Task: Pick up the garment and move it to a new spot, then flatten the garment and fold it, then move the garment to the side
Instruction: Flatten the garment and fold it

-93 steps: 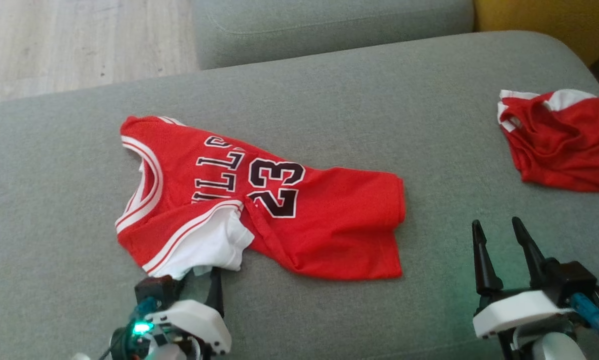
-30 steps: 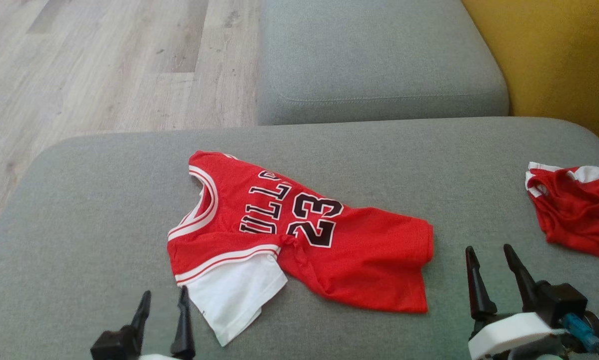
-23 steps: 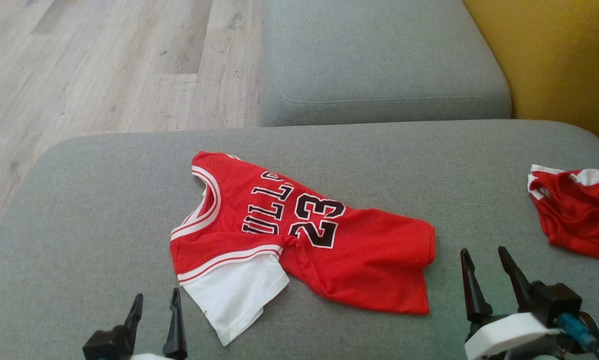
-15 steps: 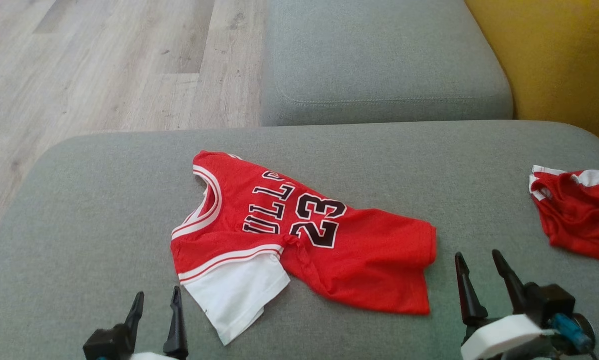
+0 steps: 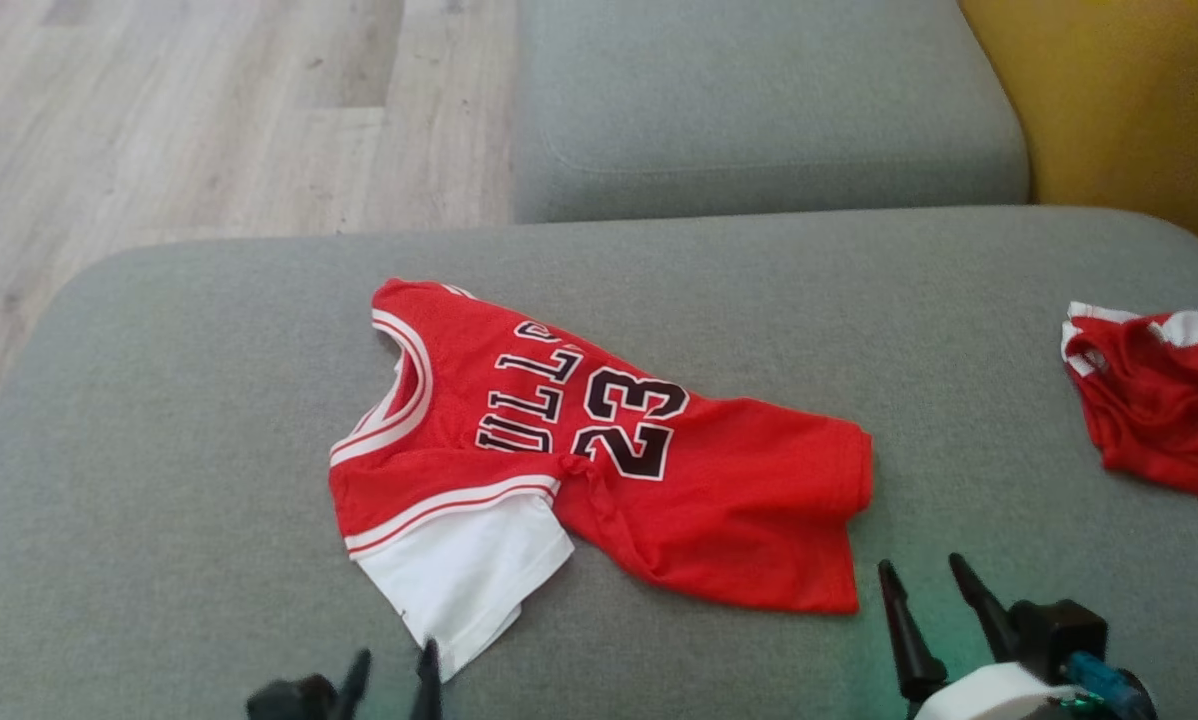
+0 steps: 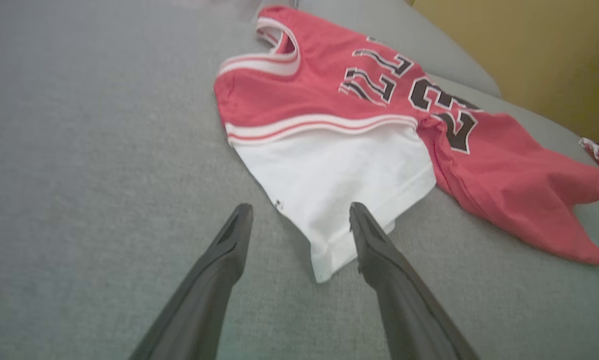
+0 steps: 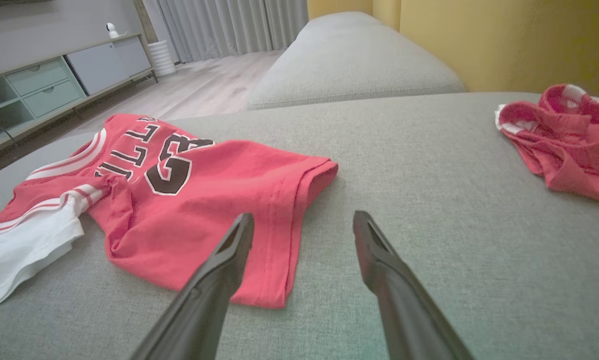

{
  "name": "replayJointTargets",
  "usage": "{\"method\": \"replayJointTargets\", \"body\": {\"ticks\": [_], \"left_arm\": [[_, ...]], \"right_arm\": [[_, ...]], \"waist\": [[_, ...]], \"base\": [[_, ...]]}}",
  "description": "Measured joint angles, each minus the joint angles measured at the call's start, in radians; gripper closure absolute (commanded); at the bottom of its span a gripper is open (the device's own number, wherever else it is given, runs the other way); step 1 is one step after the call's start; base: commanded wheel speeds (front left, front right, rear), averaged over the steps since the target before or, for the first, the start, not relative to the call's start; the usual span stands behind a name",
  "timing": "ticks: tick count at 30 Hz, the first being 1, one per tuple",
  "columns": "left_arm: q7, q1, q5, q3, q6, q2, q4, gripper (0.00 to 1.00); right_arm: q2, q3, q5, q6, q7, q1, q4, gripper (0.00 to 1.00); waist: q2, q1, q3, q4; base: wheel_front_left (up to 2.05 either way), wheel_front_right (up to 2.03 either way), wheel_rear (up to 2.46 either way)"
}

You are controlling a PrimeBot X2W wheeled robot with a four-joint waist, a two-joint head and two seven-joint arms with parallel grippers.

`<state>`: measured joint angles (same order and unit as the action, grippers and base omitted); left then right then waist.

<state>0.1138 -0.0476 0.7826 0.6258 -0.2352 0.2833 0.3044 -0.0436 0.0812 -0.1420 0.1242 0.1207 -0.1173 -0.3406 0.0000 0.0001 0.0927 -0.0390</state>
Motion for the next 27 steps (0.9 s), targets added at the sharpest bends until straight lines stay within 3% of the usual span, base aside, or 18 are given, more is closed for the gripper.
{"method": "replayJointTargets", "body": {"ticks": [10,15,16,18,19,20,27], "left_arm": [[-0.024,0.065,0.056,0.013,0.061,-0.085,0.180,0.00],[0.021,0.112,0.077,-0.011,0.088,-0.121,0.254,0.03],[0.024,0.122,0.079,-0.011,0.095,-0.126,0.269,0.19],[0.030,0.139,0.079,-0.010,0.105,-0.136,0.296,0.71],[0.030,0.146,0.079,-0.009,0.114,-0.140,0.309,0.89],[0.036,0.151,0.079,-0.008,0.119,-0.145,0.318,1.00],[0.067,0.174,0.072,0.002,0.143,-0.163,0.362,1.00]], "right_arm": [[0.000,0.071,-0.008,0.000,-0.029,0.005,-0.063,0.00],[-0.001,0.098,-0.013,0.000,-0.029,0.028,-0.117,0.00],[-0.001,0.105,-0.017,0.000,-0.029,0.041,-0.128,0.00],[-0.001,0.116,-0.027,0.000,-0.027,0.072,-0.154,0.00],[-0.001,0.119,-0.032,0.000,-0.024,0.087,-0.165,0.00],[-0.001,0.121,-0.036,0.000,-0.023,0.102,-0.178,0.00],[-0.001,0.140,-0.075,0.000,-0.014,0.176,-0.317,0.00]], "waist": [[0.0000,0.0000,-0.051,0.043],[0.0000,0.0000,-0.066,0.051],[0.0000,0.0000,-0.068,0.051],[0.0000,0.0000,-0.071,0.048],[0.0000,0.0000,-0.072,0.046],[0.0000,0.0000,-0.074,0.044],[0.0000,0.0000,-0.084,0.018]], "base": [[0.00,0.00,0.00],[0.00,0.00,0.00],[0.00,0.00,0.00],[0.00,0.00,0.00],[0.00,0.00,0.00],[0.00,0.00,0.00],[0.00,0.00,0.00]]}}
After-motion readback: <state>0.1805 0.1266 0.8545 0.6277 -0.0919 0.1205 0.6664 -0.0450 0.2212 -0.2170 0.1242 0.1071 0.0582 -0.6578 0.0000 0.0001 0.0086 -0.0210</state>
